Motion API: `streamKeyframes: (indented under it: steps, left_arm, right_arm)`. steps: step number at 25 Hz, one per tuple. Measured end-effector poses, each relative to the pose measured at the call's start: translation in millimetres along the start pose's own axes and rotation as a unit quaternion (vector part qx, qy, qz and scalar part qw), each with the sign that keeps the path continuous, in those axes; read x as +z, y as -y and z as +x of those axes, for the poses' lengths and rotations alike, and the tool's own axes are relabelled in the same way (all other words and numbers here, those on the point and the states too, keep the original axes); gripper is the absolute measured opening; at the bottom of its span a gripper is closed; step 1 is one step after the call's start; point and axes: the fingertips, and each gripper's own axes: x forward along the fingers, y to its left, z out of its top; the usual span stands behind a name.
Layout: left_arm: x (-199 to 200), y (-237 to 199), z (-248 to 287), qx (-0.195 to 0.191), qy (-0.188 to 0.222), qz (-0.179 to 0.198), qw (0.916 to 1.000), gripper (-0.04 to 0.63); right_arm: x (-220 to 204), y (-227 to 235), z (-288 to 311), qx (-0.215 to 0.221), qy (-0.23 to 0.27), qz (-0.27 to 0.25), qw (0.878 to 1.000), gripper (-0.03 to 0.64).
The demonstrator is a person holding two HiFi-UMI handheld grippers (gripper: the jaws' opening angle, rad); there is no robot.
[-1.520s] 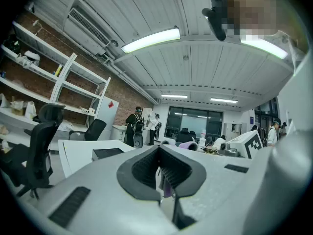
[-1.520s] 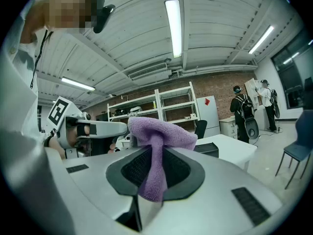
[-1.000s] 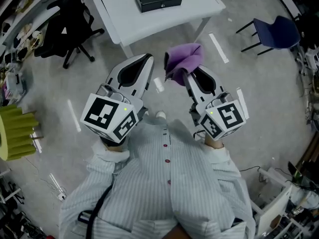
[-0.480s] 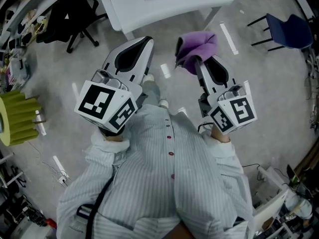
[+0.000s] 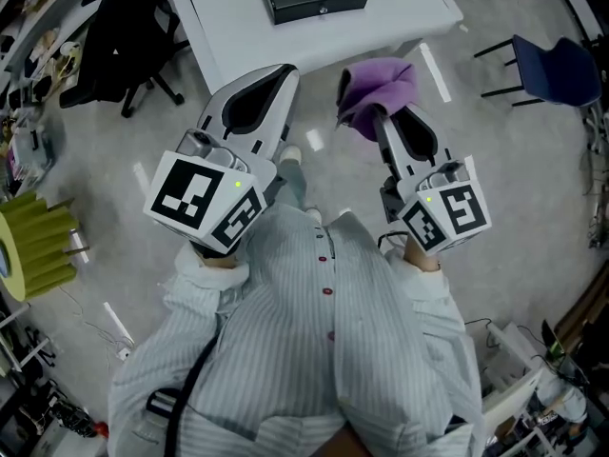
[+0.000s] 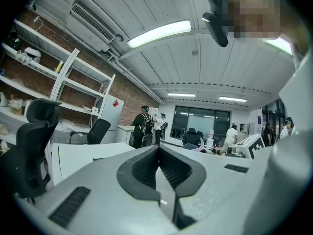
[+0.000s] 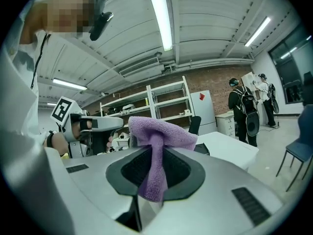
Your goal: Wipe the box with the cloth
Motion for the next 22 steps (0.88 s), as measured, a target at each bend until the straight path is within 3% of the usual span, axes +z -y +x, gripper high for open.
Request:
streamKeyframes:
  steps: [10,22]
  left_arm:
    - [22.3,-113.4,68.9,-0.006,-0.013,-0.005,0.9999,0.006]
    - [27.4,-185.9,129.6,-0.02,-0.032,-0.019,0.9991,0.006]
  right_arm:
    - [23.1,45.2,122.9,-0.014,-0.011,0.001,1.0,0.067]
    - [33.1,87.1,200.0,-0.035,-0.038,0.003,0.999,0.067]
